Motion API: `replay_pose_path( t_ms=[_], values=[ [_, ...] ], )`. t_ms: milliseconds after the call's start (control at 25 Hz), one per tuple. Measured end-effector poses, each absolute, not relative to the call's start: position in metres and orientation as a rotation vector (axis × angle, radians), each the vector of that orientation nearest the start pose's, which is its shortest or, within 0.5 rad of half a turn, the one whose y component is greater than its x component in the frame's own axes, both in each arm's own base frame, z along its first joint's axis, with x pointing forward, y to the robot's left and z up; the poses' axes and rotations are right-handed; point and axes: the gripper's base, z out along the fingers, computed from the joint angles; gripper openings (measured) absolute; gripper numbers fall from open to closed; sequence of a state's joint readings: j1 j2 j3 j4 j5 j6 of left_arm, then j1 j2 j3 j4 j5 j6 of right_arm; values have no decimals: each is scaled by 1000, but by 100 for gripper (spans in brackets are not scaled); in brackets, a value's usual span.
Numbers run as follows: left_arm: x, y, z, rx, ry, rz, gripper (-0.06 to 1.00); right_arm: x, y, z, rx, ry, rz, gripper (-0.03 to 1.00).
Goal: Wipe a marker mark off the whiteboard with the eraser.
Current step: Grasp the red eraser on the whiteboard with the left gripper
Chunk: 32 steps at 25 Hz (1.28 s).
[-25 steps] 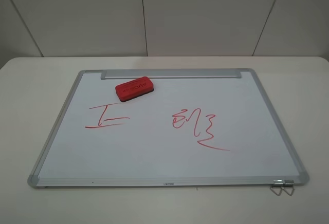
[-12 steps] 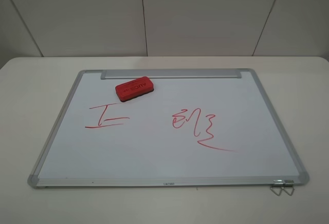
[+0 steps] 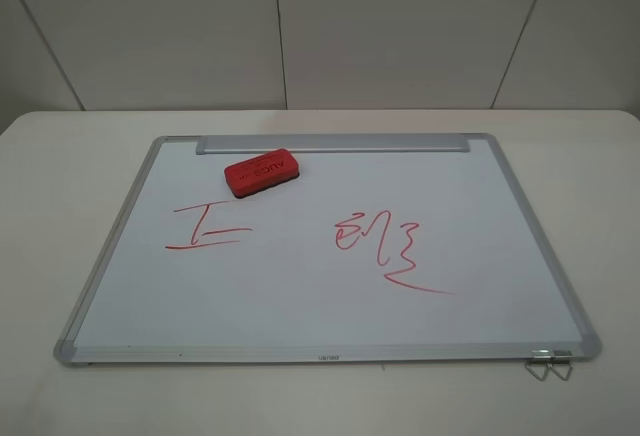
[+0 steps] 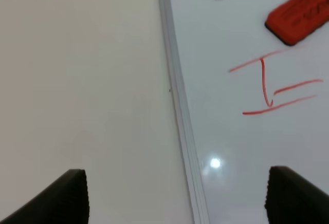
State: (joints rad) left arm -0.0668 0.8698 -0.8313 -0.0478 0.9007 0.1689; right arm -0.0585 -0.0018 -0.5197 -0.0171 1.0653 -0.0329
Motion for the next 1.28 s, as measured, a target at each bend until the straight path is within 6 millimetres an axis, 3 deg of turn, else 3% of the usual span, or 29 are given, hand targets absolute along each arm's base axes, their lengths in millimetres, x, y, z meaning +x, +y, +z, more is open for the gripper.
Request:
replay_pose_path(
  t_ms=[240, 360, 520, 720, 960, 1080, 1280],
  values=[
    [285, -47, 308, 541, 2576, -48, 70, -8, -1, 282, 27, 2028, -78, 71],
    [345, -70, 287, 628, 2637, -55, 70, -8, -1, 282, 27, 2028, -78, 71],
    [398, -104, 257, 806, 2718, -33, 70, -8, -1, 282, 27, 2028, -78, 71],
    [432, -151, 224, 1039, 2720, 9, 71, -8, -1, 282, 27, 2028, -78, 71],
    [438, -205, 194, 1228, 2650, 26, 77, -8, -1, 282, 27, 2028, -78, 71],
    [437, -217, 178, 1281, 2640, 43, 77, -8, -1, 282, 27, 2028, -78, 71],
    [438, -219, 163, 1316, 2654, 68, 77, -8, -1, 282, 27, 2028, -78, 71]
  ],
)
